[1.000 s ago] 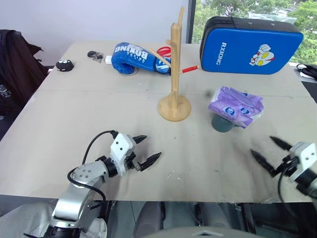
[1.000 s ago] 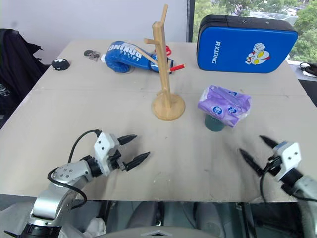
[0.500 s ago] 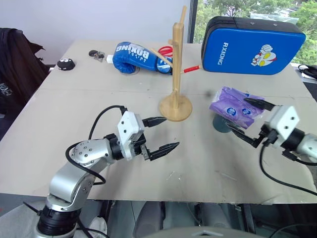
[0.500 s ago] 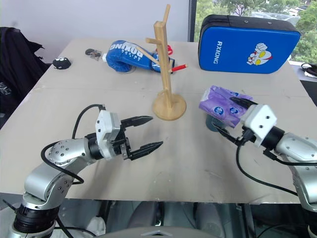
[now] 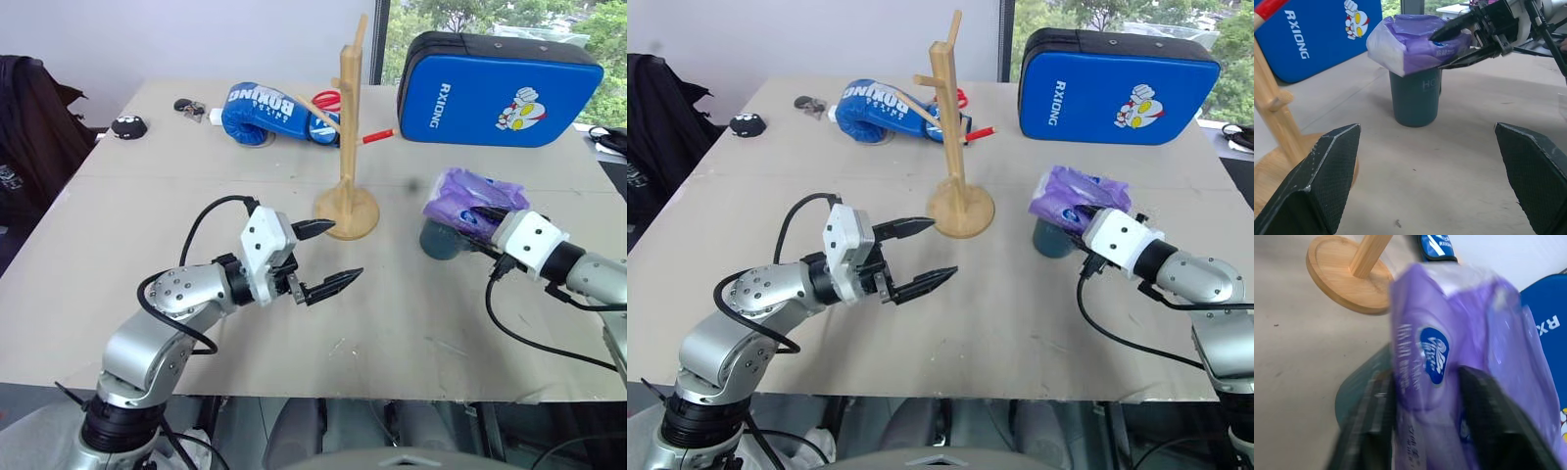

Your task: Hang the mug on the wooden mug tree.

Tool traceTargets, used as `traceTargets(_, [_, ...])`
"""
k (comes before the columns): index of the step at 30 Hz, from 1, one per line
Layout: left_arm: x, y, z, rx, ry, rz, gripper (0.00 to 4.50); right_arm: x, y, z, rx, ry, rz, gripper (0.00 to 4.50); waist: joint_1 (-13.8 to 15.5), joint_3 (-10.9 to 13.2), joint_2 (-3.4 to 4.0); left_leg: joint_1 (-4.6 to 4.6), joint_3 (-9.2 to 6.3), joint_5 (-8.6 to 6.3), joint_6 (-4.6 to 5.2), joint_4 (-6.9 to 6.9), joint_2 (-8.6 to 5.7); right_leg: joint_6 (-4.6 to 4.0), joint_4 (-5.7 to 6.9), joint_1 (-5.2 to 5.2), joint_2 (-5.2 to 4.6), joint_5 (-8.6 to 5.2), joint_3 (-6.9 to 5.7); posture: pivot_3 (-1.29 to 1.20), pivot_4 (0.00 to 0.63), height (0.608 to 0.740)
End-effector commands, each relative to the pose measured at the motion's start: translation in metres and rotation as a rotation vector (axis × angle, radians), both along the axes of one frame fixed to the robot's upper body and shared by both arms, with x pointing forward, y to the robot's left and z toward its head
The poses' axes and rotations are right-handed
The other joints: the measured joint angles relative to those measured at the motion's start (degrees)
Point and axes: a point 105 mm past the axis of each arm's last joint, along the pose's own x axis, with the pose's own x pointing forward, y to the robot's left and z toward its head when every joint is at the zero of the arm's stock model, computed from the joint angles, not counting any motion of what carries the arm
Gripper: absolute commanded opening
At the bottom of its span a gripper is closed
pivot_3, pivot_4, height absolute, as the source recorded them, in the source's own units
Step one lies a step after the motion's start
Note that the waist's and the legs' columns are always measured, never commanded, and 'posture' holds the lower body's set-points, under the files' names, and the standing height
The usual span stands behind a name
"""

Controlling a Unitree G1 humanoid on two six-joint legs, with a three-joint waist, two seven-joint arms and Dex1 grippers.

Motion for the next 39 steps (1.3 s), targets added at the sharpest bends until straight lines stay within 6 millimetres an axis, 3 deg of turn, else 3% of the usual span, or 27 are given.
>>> traceTargets(1, [-0.006,-0.004,0.008,-0.010,-0.042,-0.017,4.50,-0.003,0.005,0.010,-0.013,-0.053,0.026,0.17,0.0,0.0,0.00,0.00,0.00,0.00,0.00,0.00,0.00,0.00,0.00,0.00,0.00,0.00,0.00,0.00,0.150,0.737])
traceTargets(7, [-0.005,-0.003,0.011,-0.017,-0.051,-0.009,4.50,-0.006,0.009,0.023,0.020,-0.106,0.045,0.03,0.0,0.0,0.00,0.01,0.01,0.00,0.00,0.00,0.00,0.00,0.01,0.00,0.00,0.00,0.01,0.00,0.150,0.737])
traceTargets(10, [-0.003,-0.005,0.018,-0.047,-0.063,-0.011,4.50,-0.004,0.008,0.041,0.027,-0.172,0.037,0.03,0.0,0.0,0.01,0.01,0.01,0.00,0.00,0.00,0.00,0.00,0.01,0.00,0.00,0.00,0.01,0.00,0.150,0.737])
traceTargets(13, [-0.004,-0.011,0.025,-0.078,-0.070,-0.032,4.50,0.002,-0.006,0.062,0.024,-0.244,-0.022,0.03,0.0,0.0,0.02,0.00,0.00,0.00,0.00,0.01,0.00,0.00,0.02,0.00,0.00,0.00,0.00,0.00,0.150,0.737])
traceTargets(17, [-0.004,-0.019,0.037,-0.119,-0.084,-0.047,4.50,0.011,-0.047,0.074,0.016,-0.247,-0.148,0.03,0.2,0.0,-0.01,-0.02,-0.02,0.00,-0.01,0.00,-0.02,0.00,-0.02,0.01,-0.02,0.00,-0.02,0.00,0.150,0.737])
traceTargets(21, [-0.004,-0.030,0.046,-0.173,-0.077,-0.089,4.50,0.026,-0.106,0.058,0.042,-0.155,-0.349,0.03,0.6,0.0,-0.04,-0.04,0.07,0.00,0.00,0.04,-0.04,0.00,-0.03,0.04,-0.04,0.01,-0.05,0.00,0.150,0.737])
traceTargets(24, [-0.005,-0.042,0.046,-0.178,-0.083,-0.129,4.50,0.040,-0.141,0.042,0.093,-0.104,-0.464,0.03,0.2,0.1,-0.01,0.00,0.20,0.01,-0.01,0.04,-0.05,0.00,-0.01,0.06,-0.04,0.01,0.00,0.00,0.150,0.737])
traceTargets(27, [-0.001,-0.048,0.048,-0.184,-0.094,-0.134,4.50,0.052,-0.168,0.017,0.032,-0.050,-0.541,0.03,-0.3,0.1,0.02,0.01,0.30,0.06,-0.09,0.02,-0.06,0.00,-0.01,0.04,-0.03,0.01,0.04,0.00,0.150,0.737])
traceTargets(28, [0.001,-0.048,0.048,-0.182,-0.098,-0.134,4.50,0.055,-0.171,0.013,0.007,-0.044,-0.543,0.70,-0.6,0.1,0.04,0.04,0.29,0.13,-0.21,0.00,-0.05,0.00,-0.01,0.03,-0.01,0.01,0.08,0.00,0.150,0.737])
traceTargets(30, [0.003,-0.047,0.049,-0.179,-0.102,-0.134,4.50,0.059,-0.171,0.016,-0.005,-0.063,-0.527,1.20,-0.7,0.1,0.08,0.06,0.32,0.15,-0.26,-0.03,-0.05,0.00,-0.01,0.00,0.02,0.01,0.12,0.00,0.150,0.737])
traceTargets(32, [0.004,-0.045,0.051,-0.179,-0.107,-0.133,4.50,0.061,-0.169,0.023,0.002,-0.090,-0.506,2.39,-0.6,0.1,0.11,0.04,0.31,0.16,-0.27,-0.05,-0.04,0.00,-0.01,-0.02,0.02,0.01,0.13,0.00,0.150,0.737])
traceTargets(35, [0.003,-0.043,0.052,-0.182,-0.108,-0.132,4.50,0.051,-0.157,0.030,0.048,-0.074,-0.434,3.54,-0.4,0.1,0.11,0.00,0.23,0.16,-0.27,-0.02,-0.03,0.01,-0.02,-0.03,0.00,0.01,0.12,0.00,0.150,0.737])
traceTargets(37, [0.002,-0.040,0.049,-0.170,-0.100,-0.125,4.50,0.041,-0.137,0.038,0.162,-0.049,-0.358,4.34,0.0,0.1,0.11,-0.01,0.16,0.16,-0.27,-0.02,-0.02,0.01,-0.01,-0.02,-0.02,0.01,0.10,0.00,0.150,0.737])
traceTargets(39, [0.002,-0.036,0.044,-0.150,-0.089,-0.112,4.50,0.028,-0.108,0.042,0.313,0.000,-0.236,4.34,0.0,0.1,0.11,-0.06,0.03,0.16,-0.27,-0.02,0.03,0.01,-0.02,-0.03,-0.02,0.01,0.04,0.00,0.150,0.737])
